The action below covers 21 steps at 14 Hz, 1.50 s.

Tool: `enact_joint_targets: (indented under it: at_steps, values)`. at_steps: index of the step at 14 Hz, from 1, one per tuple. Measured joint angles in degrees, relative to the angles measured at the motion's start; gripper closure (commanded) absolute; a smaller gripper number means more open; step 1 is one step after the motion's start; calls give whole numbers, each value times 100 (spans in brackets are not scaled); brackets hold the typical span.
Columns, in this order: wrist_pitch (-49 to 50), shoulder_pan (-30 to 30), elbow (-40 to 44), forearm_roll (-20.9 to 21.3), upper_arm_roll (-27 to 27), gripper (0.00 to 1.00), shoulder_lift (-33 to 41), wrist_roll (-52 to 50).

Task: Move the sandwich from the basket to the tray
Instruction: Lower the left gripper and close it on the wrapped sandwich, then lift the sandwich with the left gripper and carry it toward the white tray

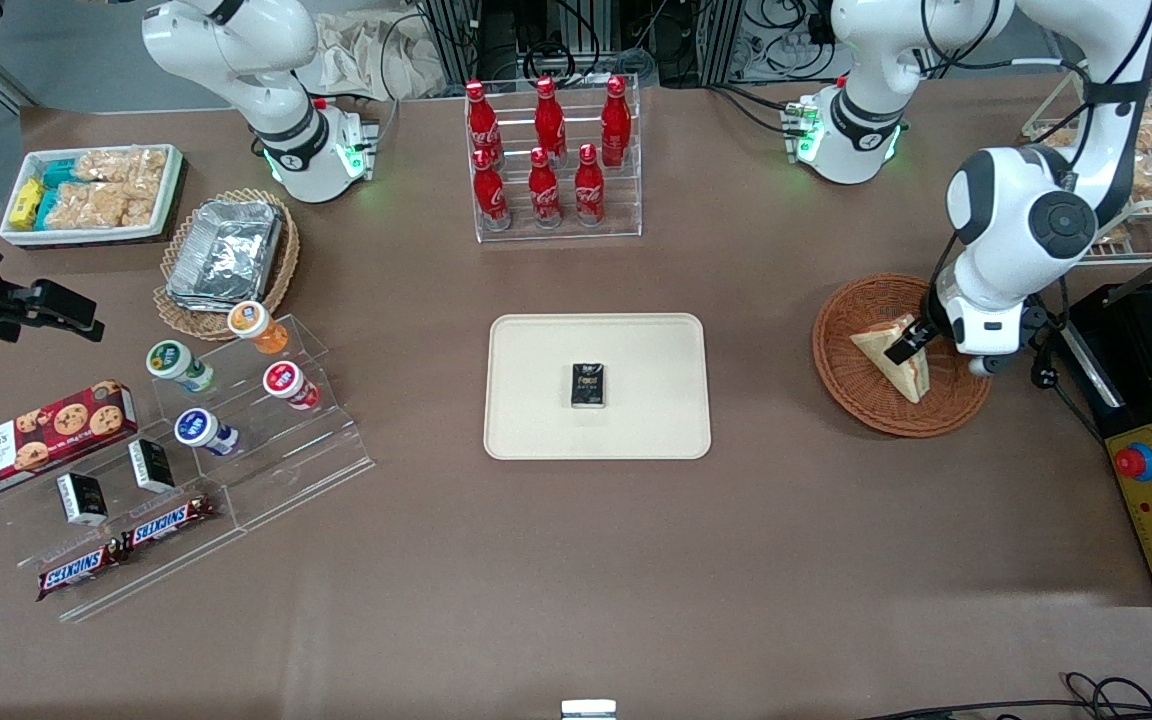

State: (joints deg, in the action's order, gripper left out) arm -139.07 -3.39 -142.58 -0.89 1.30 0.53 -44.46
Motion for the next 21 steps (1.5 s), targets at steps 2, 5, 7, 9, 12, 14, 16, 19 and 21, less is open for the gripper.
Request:
enact_joint_targets:
  at_steps: [2,5,7,9,12,14,16,19,21]
  values:
    - [-185,0,-111,0,0,0,-81,0]
    - [-565,0,-273,0,0,18,-261,12]
    - [-756,0,-339,0,0,87,-403,22]
    - [-805,0,-341,0,0,100,-486,37]
    - [-847,0,-339,0,0,100,-487,43]
    - [-855,-3,-339,5,-10,100,-487,75]
    - [-823,-8,-317,119,-35,100,-457,95]
    - [-57,-3,-89,726,-39,100,-127,124]
    - [746,-1,250,899,-20,100,285,406]
